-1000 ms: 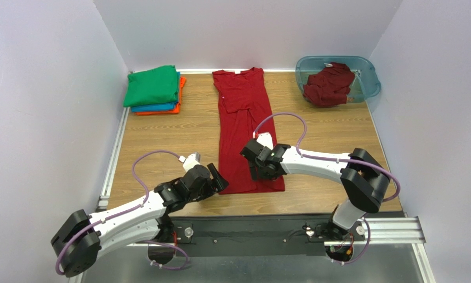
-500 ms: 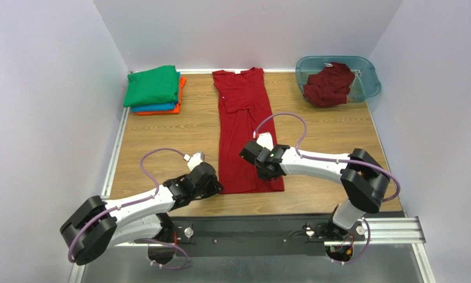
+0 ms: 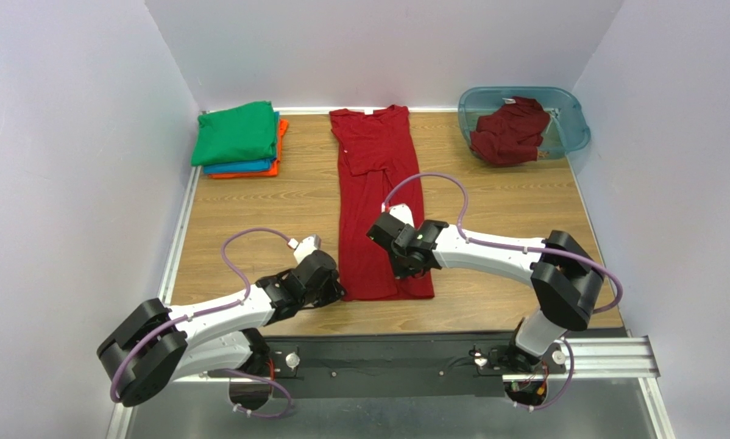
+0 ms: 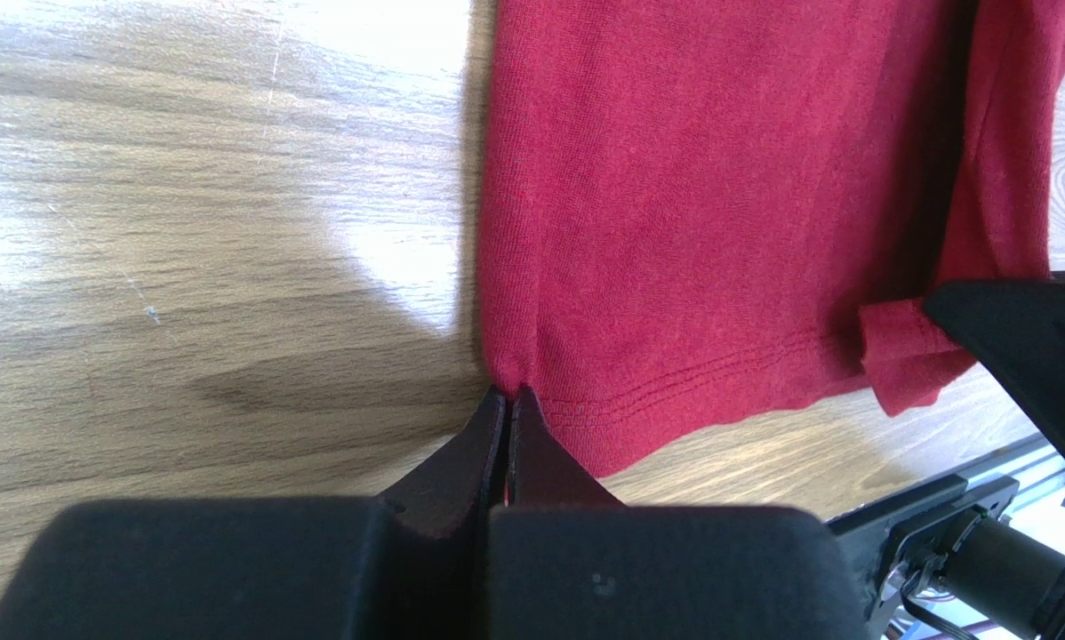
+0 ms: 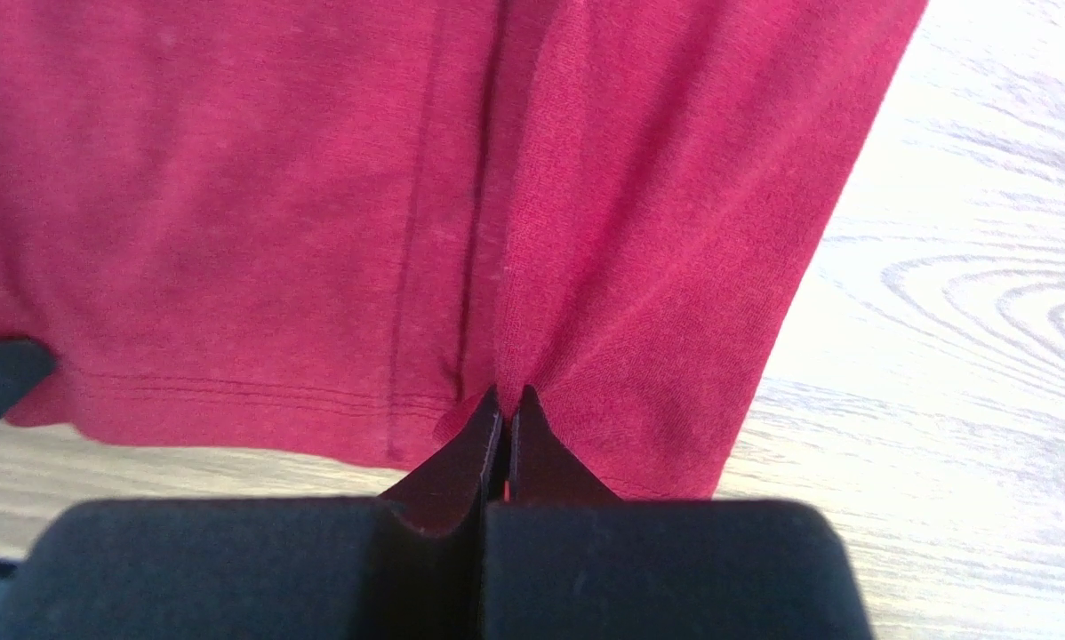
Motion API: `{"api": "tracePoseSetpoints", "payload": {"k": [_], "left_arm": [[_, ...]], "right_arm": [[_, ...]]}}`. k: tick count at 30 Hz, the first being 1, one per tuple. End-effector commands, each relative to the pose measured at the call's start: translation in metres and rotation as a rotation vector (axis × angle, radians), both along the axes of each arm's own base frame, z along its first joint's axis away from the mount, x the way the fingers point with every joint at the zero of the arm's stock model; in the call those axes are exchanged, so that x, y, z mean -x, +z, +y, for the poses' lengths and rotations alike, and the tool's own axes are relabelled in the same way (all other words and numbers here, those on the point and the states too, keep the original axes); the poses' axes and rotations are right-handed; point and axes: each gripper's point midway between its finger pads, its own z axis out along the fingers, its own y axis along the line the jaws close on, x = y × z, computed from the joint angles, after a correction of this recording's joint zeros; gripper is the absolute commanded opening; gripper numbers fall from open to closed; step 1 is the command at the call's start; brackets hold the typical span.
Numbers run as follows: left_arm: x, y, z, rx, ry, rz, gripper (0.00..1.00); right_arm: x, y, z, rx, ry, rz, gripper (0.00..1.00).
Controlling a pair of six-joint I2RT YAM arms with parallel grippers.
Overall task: Fold and stack the t-shirts
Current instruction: Fold the tshirt
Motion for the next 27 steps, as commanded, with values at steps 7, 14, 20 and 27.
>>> {"api": "tracePoseSetpoints", "payload": {"k": [7,14,20,27], "left_arm": [[0.002,0.008,0.003,0.003,-0.014,-0.007,0.0],[0.002,0.009,0.005,0.002,-0.01,-0.012,0.0],[0.004,0.007,0.005,0.003,-0.013,-0.009,0.0],[0.004,0.007,0.005,0.007,-0.011,-0.009,0.0]], "right_arm": [[0.007,-0.012,0.013,0.021,0.061,0.072,0.32],[0.022,-0.006,0.026,-0.062,0.149,0.133,1.0],[0.023,0.025,0.026,-0.145,0.143,0.083,1.0],[0.026,0.026,-0.015,-0.124,0.004,0.043,1.0]]}}
